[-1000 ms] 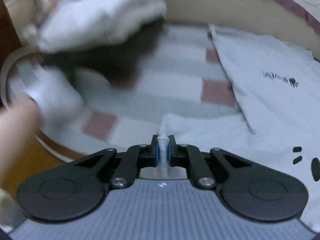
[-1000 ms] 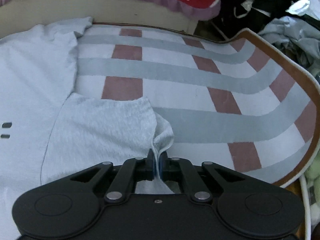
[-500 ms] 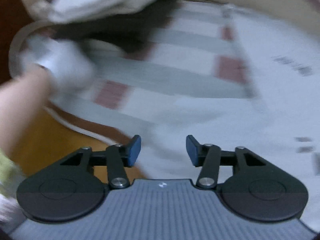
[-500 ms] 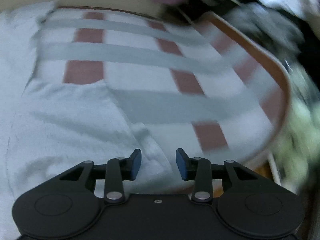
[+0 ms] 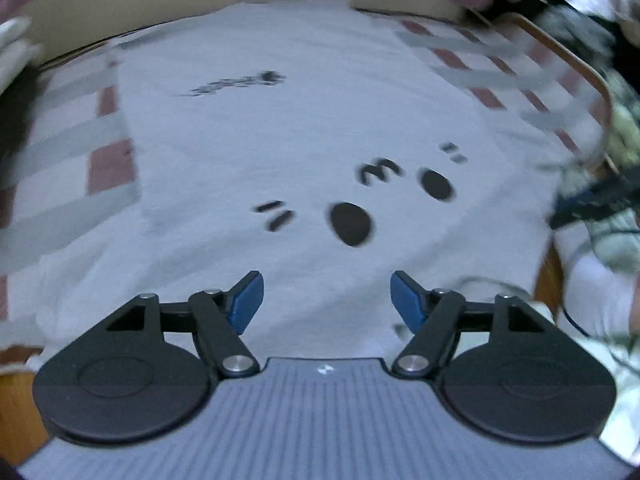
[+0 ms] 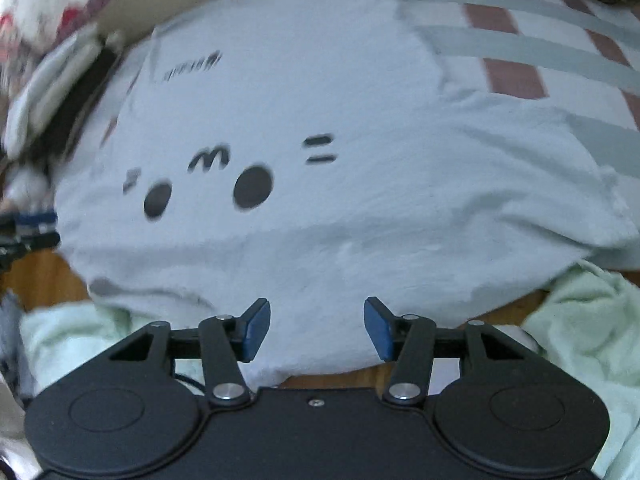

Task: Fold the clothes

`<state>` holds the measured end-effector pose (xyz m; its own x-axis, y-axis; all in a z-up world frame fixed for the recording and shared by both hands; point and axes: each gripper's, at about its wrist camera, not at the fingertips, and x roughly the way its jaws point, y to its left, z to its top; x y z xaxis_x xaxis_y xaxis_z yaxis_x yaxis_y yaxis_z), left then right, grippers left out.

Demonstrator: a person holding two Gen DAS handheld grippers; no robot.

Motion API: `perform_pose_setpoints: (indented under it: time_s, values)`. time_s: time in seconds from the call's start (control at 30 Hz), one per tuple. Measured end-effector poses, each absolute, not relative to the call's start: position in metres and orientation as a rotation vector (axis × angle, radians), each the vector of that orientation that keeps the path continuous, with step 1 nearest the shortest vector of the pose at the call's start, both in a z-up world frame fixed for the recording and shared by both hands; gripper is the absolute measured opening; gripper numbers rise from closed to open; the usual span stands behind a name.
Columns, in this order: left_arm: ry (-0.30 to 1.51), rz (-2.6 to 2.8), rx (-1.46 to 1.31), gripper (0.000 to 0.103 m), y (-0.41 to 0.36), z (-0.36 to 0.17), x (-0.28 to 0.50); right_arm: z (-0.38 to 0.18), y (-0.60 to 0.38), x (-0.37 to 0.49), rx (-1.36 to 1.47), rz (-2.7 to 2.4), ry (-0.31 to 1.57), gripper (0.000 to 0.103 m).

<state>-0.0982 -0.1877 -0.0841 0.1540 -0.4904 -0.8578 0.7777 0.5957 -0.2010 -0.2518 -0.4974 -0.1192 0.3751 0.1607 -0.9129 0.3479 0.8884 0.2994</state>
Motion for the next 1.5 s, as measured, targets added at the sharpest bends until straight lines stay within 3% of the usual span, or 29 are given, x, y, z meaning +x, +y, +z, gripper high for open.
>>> perform_pose_setpoints:
  time_s: [0.17, 0.33, 0.6, 0.63, 0.7, 0.73, 0.83, 0.9, 1.37, 1.5]
  values:
    - [1.158, -0.998, 0.436, 0.076, -0.202, -0.11, -0.12, -0.132, -0.475, -0.239, 0.51, 0.024, 1.264, 0.058]
    - [1.177, -0.955, 0.407, 0.073, -0.201, -0.125, -0.125, -0.133, -0.464, -0.232, 0.484, 0.059, 1.266, 0.07]
    - [1.263, -0.977, 0.424, 0.071, -0.209, -0.154, -0.127, -0.139, -0.444, -0.216, 0.33, 0.104, 1.297, 0.07]
    - [1.253, -0.973, 0.414, 0.068, -0.21, -0.154, -0.127, -0.138, -0.442, -0.215, 0.302, 0.1, 1.297, 0.07]
    - [1.225, -0.972, 0.389, 0.037, -0.21, -0.151, -0.125, -0.137, -0.439, -0.213, 0.265, 0.089, 1.288, 0.07]
    - [1.211, -0.971, 0.377, 0.03, -0.211, -0.149, -0.125, -0.134, -0.438, -0.214, 0.254, 0.096, 1.267, 0.07]
    - [1.112, -0.959, 0.424, 0.027, -0.215, -0.138, -0.128, -0.12, -0.436, -0.225, 0.213, 0.149, 1.11, 0.07]
    - [1.077, -0.953, 0.447, 0.018, -0.22, -0.134, -0.129, -0.112, -0.433, -0.233, 0.153, 0.18, 1.031, 0.07]
    - [0.919, -0.782, 0.24, 0.013, -0.232, -0.101, -0.085, -0.117, -0.398, -0.232, -0.172, 0.234, 1.014, 0.07]
    - [0.931, -0.746, 0.199, 0.013, -0.231, -0.104, -0.078, -0.132, -0.38, -0.231, -0.401, 0.168, 1.044, 0.07]
